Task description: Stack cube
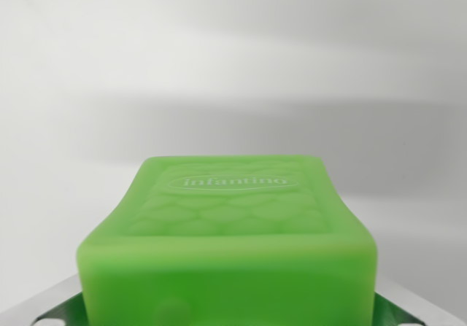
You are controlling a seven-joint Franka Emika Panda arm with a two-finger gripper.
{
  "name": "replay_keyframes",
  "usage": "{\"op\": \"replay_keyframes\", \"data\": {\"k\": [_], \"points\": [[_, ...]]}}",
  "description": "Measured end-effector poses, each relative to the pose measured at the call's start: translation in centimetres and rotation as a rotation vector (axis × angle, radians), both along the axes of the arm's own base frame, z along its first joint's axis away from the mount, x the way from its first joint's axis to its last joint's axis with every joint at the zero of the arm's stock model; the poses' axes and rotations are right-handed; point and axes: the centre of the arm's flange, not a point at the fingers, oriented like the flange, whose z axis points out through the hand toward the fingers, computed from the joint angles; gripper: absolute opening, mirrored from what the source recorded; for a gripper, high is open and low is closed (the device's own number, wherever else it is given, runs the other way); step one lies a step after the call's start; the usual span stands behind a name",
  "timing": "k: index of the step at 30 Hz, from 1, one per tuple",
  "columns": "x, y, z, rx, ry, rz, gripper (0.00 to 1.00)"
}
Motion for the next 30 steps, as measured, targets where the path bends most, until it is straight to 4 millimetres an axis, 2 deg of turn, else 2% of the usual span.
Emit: {"op": "replay_keyframes", "data": {"k": [10,30], "points": [[0.0,-0.1,2.8,0.001,-0.004,-0.006,0.00],[1.1,-3.7,2.6,0.001,0.000,-0.128,0.00]]}}
